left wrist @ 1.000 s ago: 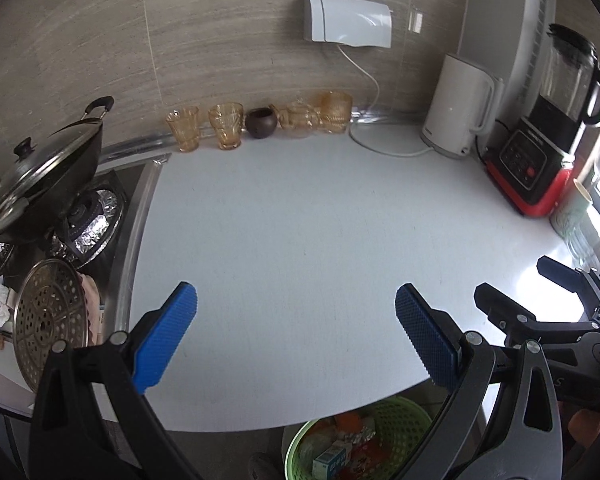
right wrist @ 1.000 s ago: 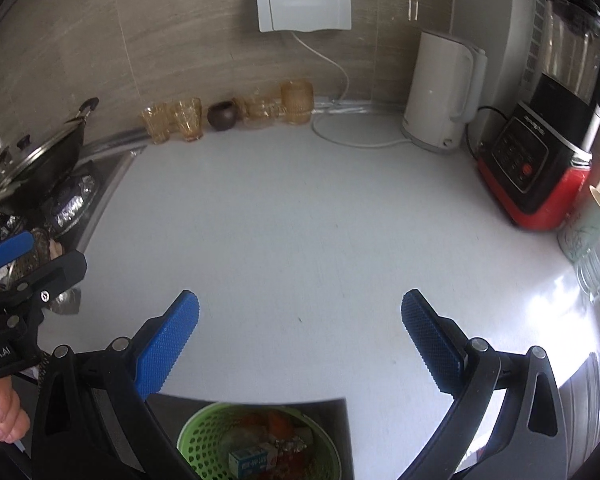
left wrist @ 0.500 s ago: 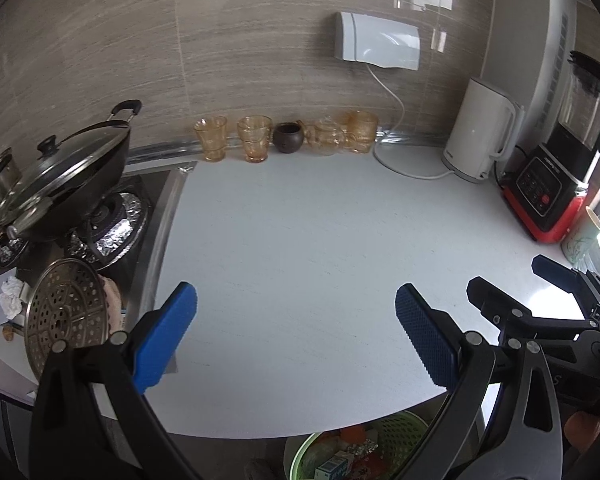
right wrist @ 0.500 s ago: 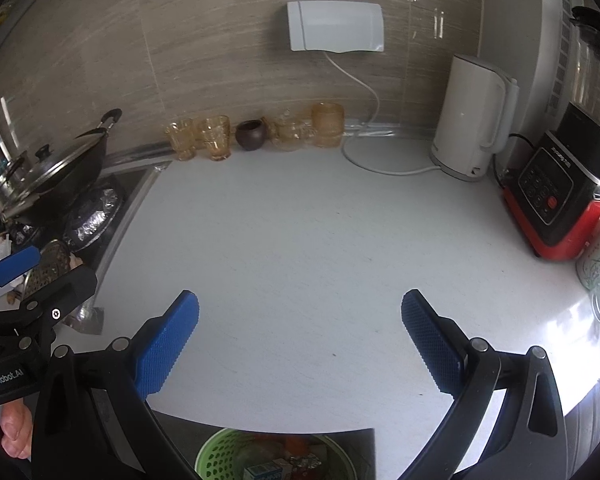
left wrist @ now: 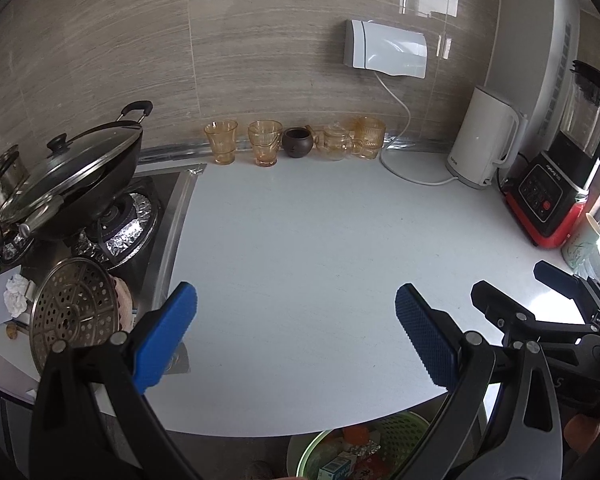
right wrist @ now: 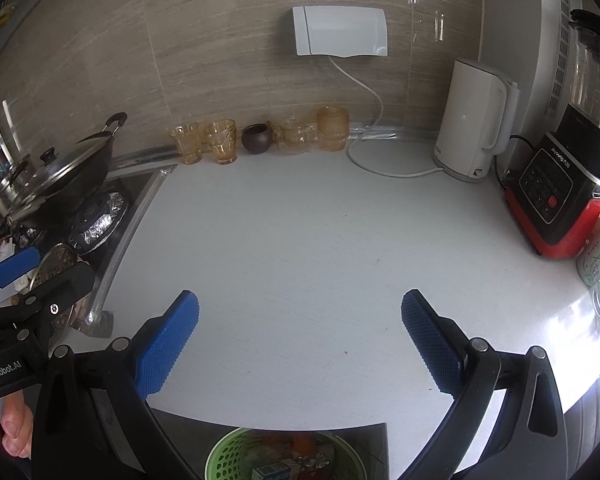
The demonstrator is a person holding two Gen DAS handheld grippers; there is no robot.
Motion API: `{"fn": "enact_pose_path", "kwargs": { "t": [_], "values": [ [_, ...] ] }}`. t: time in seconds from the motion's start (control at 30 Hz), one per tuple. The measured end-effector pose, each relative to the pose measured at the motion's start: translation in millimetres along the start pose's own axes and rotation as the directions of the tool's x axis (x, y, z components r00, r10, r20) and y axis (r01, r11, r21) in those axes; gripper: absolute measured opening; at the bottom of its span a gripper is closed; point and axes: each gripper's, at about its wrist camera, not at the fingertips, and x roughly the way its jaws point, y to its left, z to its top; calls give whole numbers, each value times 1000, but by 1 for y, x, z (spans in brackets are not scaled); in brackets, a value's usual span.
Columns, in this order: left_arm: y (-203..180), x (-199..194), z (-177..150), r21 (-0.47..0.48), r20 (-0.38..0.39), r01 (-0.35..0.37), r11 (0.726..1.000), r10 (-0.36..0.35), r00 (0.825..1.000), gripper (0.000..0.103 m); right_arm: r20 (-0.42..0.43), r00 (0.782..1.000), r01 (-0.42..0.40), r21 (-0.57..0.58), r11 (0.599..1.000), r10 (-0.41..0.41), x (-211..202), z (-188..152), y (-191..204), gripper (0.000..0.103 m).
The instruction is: Collect trash
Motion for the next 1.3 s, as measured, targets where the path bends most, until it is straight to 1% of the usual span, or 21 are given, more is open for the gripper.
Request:
{"fn": "enact_pose_path", "kwargs": {
  "t": [0.9, 1.3],
  "values": [
    [5, -7, -12, 7, -8, 10, 1000, -10, 1000, 95, -5, 1000, 9, -2, 1000, -9, -8, -8, 4, 101],
    [6, -7, -10, 0, -7, 9, 1000, -9, 1000, 95, -7, 1000, 13, -7, 1000, -13, -7, -8, 4, 101]
  ]
}}
